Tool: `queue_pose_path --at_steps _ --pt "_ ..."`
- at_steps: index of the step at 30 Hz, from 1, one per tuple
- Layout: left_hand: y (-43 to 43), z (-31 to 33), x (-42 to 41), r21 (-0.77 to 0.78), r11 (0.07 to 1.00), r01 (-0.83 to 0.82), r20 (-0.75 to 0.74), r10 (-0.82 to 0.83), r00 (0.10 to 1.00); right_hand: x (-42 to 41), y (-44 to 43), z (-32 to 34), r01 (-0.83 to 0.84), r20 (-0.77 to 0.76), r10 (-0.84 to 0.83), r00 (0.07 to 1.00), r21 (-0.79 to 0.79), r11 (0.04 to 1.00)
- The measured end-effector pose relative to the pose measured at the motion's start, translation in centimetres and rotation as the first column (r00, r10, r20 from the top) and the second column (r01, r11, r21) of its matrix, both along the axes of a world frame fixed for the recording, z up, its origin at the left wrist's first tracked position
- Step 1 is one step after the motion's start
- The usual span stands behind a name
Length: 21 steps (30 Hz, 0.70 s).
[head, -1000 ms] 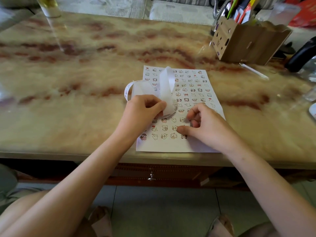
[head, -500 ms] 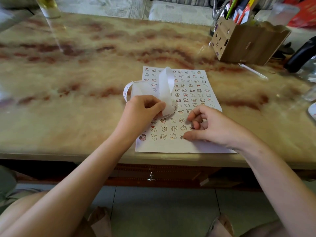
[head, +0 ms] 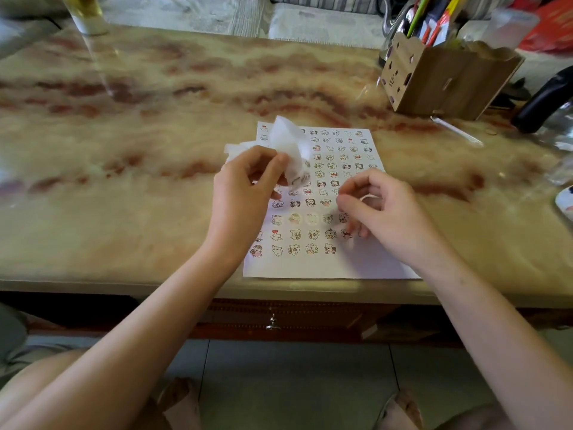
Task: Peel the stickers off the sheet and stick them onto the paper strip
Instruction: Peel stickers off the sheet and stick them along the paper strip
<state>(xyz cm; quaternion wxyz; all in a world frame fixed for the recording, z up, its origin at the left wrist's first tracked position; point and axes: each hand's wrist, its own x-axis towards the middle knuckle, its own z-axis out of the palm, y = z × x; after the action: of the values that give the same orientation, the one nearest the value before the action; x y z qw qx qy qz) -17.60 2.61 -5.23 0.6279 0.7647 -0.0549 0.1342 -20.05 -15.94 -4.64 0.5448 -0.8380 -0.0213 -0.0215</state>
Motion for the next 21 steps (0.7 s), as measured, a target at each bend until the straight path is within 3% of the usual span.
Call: queue_pose_path --at_steps 4,8,16,21 --pt "-0.1 0.0 0.1 -0.01 1.0 -0.014 0.025 0.015 1.0 -0.5 1.5 0.4 -0.082 0.166 0.061 0.984 0.119 0.989" --pt "-0.3 0.0 -0.2 -0.009 1.0 0.011 0.017 -0.011 1.0 -0.4 2.8 0.3 -0.152 0.213 0.12 0.97 0.142 0.978" --pt "-0.4 0.3 -0.4 -0.123 0.992 0.03 -0.027 -0.033 0.999 0.5 2.8 -0.5 -0.057 0.186 0.05 0.981 0.034 0.998" --pt "-0.4 0.5 -0.5 -0.18 0.982 0.056 -0.074 -0.07 0.995 0.3 3.0 -0.4 -0.017 0.249 -0.009 0.968 0.105 0.994"
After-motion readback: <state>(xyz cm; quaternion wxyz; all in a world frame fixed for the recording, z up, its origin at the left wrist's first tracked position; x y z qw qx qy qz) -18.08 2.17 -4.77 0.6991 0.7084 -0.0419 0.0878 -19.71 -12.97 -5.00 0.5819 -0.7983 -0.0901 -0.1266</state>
